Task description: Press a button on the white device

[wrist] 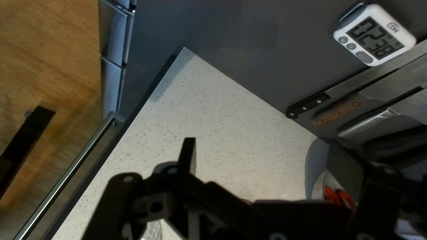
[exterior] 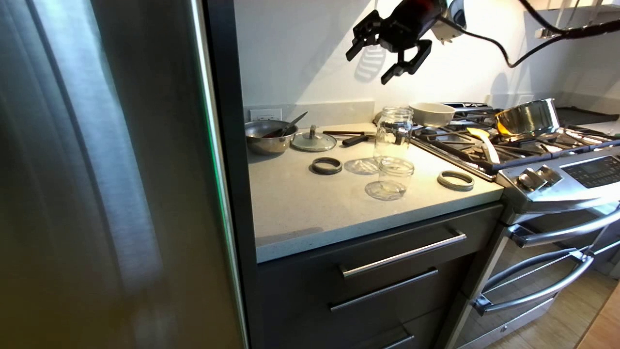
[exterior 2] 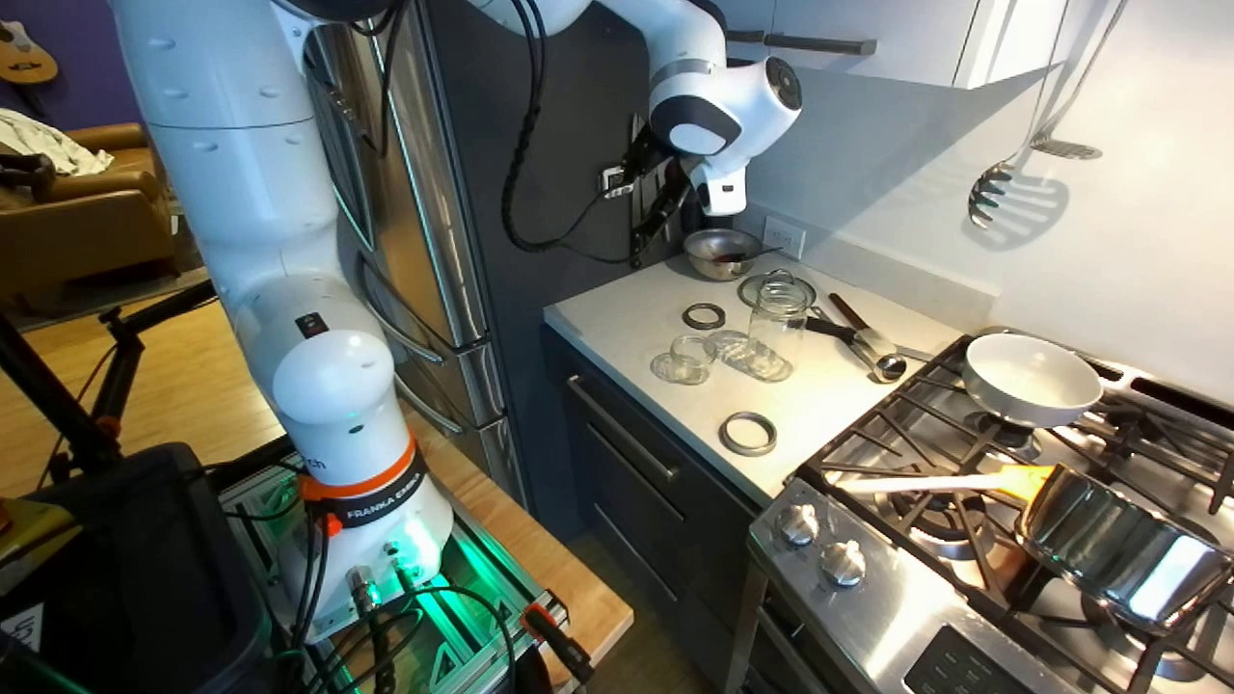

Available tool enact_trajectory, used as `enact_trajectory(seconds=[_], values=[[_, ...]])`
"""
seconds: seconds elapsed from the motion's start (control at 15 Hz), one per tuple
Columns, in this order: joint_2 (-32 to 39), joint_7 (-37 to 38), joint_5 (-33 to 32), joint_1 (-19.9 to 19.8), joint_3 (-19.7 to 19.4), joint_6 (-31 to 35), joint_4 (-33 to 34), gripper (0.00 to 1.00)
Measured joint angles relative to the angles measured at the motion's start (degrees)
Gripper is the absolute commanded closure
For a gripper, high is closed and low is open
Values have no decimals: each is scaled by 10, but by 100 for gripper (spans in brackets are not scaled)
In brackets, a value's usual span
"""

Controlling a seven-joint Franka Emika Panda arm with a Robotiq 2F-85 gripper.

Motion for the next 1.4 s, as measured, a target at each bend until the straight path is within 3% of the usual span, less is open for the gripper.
enact_trajectory(seconds=[0.73, 1.4], values=[[-119, 15, -275, -7, 3, 2, -9, 0], [-192, -23, -363, -19, 9, 9, -11, 0]])
